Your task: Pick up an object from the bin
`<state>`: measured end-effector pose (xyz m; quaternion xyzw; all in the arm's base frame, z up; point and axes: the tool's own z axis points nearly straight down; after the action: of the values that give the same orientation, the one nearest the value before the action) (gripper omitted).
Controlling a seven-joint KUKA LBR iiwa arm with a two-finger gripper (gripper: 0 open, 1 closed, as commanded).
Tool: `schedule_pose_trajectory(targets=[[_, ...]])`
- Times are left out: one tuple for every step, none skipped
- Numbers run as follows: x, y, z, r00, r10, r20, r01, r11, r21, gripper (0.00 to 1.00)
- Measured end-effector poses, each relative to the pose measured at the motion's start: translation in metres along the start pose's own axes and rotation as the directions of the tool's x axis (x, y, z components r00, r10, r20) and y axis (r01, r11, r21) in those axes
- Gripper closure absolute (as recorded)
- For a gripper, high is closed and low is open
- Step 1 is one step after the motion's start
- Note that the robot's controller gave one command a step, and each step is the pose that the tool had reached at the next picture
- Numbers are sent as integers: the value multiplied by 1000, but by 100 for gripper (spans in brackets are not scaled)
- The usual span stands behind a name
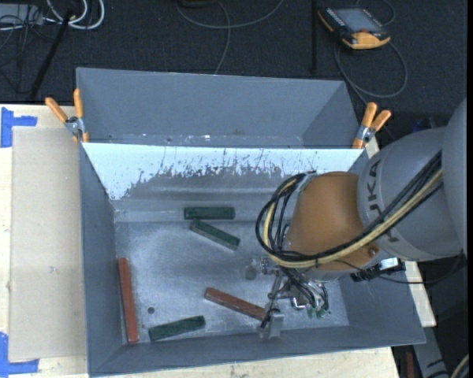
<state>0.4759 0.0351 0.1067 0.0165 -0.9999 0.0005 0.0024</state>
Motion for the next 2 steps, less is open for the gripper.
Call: schedule_pose_trajectory(targets=[[-3,9,36,998,-55,21,55,998,0,0],[-5,9,35,998,-56,13,56,998,0,0]])
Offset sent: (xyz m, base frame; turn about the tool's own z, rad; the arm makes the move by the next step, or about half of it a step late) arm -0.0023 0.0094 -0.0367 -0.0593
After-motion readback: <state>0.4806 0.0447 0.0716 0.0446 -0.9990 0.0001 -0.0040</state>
